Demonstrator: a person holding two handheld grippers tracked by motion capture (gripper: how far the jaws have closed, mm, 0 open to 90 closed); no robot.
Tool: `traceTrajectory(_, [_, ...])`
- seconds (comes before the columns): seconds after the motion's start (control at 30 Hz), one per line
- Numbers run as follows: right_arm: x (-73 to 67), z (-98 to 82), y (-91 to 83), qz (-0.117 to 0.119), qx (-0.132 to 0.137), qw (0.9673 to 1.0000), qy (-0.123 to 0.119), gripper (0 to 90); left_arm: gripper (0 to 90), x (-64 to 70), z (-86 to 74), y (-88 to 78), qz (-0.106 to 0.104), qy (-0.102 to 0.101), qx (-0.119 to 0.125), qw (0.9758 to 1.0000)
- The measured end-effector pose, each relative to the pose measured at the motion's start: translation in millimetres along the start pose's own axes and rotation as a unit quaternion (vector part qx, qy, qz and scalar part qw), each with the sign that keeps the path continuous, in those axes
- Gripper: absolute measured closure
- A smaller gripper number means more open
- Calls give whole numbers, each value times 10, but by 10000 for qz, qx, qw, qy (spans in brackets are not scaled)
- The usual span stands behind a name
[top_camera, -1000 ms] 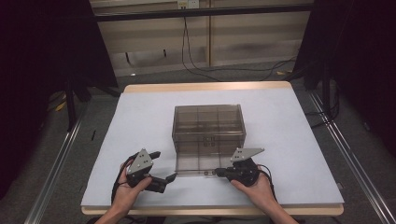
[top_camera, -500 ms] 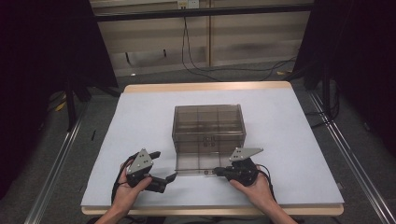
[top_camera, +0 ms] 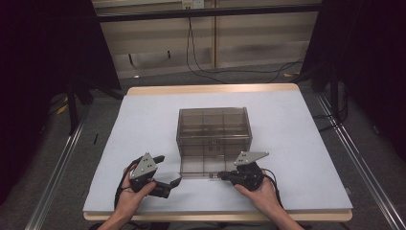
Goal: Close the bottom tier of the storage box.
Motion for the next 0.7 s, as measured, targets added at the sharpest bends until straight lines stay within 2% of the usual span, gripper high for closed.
traceTrajectory(0.7, [13, 1, 21, -108, 104, 9999, -2, 900, 32, 2, -1, 5, -5, -1, 9, 10000])
Point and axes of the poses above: each handheld gripper's, and its own axes: y roughly forward along the jaws, z roughly out of its top, x roughly to its right, the point moved 1 cm from there along y, roughly forward along the jaws, and after that the axes turned 14 degrees about y, right-handed, at the moved point
